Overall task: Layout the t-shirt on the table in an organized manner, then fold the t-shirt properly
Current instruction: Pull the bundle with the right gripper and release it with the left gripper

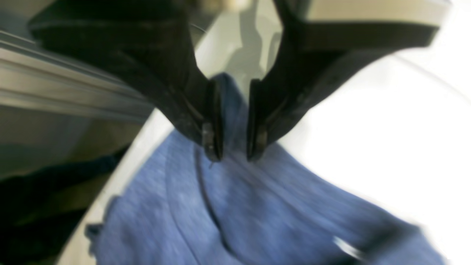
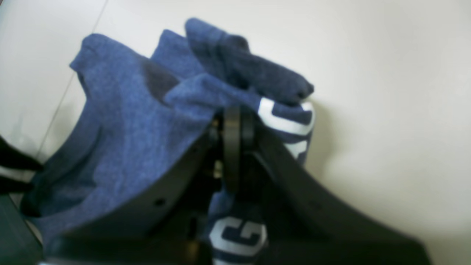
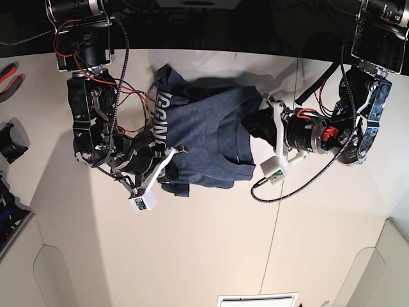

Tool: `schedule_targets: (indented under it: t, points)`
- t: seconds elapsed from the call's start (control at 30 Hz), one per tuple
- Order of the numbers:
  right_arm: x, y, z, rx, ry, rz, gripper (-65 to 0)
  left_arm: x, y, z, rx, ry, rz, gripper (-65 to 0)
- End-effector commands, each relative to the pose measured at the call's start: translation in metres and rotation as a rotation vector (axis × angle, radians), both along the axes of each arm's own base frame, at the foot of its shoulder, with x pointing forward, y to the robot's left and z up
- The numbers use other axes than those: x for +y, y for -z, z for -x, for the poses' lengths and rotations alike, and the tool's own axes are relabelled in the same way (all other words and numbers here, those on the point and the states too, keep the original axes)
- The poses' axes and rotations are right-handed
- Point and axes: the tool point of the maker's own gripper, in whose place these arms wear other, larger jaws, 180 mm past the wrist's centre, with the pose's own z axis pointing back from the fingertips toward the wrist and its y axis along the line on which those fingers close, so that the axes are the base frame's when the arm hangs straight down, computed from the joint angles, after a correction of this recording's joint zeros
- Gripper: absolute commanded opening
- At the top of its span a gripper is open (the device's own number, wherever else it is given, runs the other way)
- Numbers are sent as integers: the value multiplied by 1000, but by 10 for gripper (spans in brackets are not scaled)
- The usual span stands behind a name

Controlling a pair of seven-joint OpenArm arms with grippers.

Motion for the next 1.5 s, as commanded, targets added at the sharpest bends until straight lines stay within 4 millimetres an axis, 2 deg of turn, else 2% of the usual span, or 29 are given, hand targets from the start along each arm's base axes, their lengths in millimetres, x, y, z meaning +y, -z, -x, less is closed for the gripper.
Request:
schedule_targets:
  t: [0.0,0.03,0.1,0.17,0.23,0.3,0.57,0.67,0.77,0.87,1.03,1.23,1.47]
  points:
    - [2,-14,-11,-45,-2,-20,-650,-1,-23,-21,-80,-31,60,-506]
    - [2,-14,-11,-45,-2,-19,-650,-1,-30,-28,-100,-63,94,-538]
    - [2,-14,-11,-45,-2,-19,-650,-7,-49,-37,-110,-127,221,-644]
    - [2,-14,-11,-45,-2,-19,-650,-15,-72,-41,-101,-181,387,-650]
    - [2,-14,-11,-45,-1,-19,-650,-25,-82,-36,-67,-194,490,-650]
    - [2,-14,-11,-45,-1,-19,-650,-34,-77,-23,-10,-167,510,-650]
    - [3,-14,-11,-45,-2,-20,-650,-64,-29,39,158,-84,444,-650]
    - [3,-14,-11,-45,-2,-20,-650,-69,-9,46,130,-69,357,-650]
    - [2,-14,-11,-43,-2,-19,-650,-64,4,35,25,-73,250,-650]
    - [1,-11,-8,-24,-8,-8,-650,-47,20,21,-44,-117,110,-650]
    - [-12,-1,0,24,25,-5,-650,-19,43,15,-77,-137,-96,-650]
    - [-24,-1,7,100,88,-105,-650,-4,52,-3,-104,-170,-142,-650]
    - [-24,-5,24,146,80,-221,-650,11,42,-57,-152,-263,-145,-650]
